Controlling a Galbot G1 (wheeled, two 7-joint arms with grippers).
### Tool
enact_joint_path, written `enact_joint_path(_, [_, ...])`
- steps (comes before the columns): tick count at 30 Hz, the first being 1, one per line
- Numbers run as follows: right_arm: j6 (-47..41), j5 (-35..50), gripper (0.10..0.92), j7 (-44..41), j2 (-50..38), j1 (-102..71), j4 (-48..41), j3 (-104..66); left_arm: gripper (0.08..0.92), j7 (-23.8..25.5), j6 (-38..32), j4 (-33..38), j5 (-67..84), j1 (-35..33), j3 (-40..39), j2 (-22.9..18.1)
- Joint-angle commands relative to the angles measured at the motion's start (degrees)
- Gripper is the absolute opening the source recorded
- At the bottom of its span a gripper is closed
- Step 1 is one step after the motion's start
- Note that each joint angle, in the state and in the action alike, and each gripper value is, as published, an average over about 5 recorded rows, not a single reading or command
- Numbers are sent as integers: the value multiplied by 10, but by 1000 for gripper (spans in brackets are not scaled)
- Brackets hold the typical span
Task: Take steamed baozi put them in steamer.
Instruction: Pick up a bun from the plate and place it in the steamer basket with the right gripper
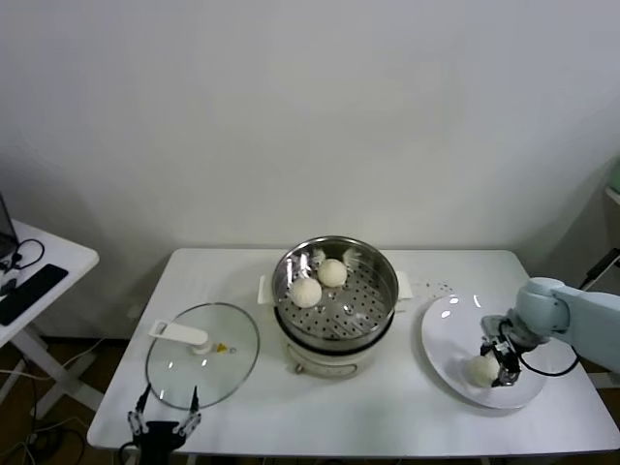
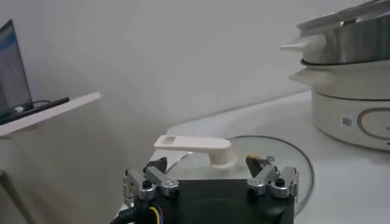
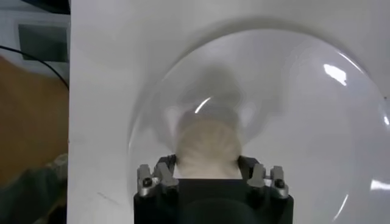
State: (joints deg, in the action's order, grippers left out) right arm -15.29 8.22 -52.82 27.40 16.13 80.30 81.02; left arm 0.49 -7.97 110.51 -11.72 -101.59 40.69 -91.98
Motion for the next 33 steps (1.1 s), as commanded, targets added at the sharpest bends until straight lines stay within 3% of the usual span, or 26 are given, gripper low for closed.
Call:
enact_joint_path(1, [13, 2, 654, -4, -9, 86, 44, 53, 823, 0, -2, 3, -2, -2, -2, -1])
enact_joint_path(8, [73, 72, 641, -24, 22, 381, 136, 244, 823, 0, 0, 4, -3, 2, -3, -1])
enact_joint_path(14, [186, 133, 623, -62, 97, 517, 135, 257, 823, 1, 1, 9, -2, 2, -2, 1])
enact_joint_path(23, [328, 127, 618, -68, 206, 526, 152, 157, 823, 0, -5, 6, -1, -2, 0, 2])
enact_joint_path(29, [351, 52, 613, -41, 257, 451, 201, 116, 823, -1, -8, 3, -1, 0, -2, 0])
enact_joint_path(33, [364, -2, 611, -33, 287, 383, 186, 108, 823, -1, -9, 2, -2, 1, -2, -1])
